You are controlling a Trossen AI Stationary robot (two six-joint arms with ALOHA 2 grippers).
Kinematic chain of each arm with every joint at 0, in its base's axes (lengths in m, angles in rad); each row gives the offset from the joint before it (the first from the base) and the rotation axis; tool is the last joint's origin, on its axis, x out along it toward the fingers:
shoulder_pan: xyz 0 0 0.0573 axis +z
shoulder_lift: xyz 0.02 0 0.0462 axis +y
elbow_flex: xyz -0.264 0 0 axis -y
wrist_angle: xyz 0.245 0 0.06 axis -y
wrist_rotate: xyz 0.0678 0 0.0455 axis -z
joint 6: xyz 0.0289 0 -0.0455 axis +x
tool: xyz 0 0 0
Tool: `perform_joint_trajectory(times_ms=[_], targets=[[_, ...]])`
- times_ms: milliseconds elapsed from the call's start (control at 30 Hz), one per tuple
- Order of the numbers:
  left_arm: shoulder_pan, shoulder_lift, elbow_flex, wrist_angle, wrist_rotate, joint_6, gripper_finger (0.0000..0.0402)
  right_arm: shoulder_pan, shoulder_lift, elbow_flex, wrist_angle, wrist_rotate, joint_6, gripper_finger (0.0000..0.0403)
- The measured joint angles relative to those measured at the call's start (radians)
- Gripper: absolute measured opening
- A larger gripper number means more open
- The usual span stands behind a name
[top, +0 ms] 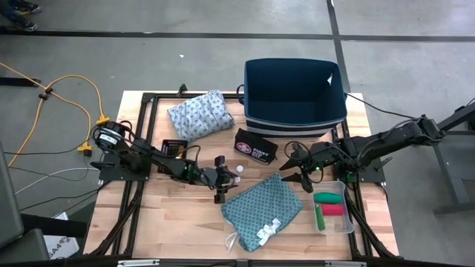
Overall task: Pick & place medical supplies in basket/bin
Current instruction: Put the pink pill bottle into the black bin
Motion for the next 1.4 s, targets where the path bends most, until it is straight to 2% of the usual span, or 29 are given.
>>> perform_joint_trajectory(times_ms=[1400], targets=[[0.028,-0.033,0.000,0.007,-0.016,0.032,0.0170,0.000,0.000,0.000,0.000,0.000,0.000,0.0192]])
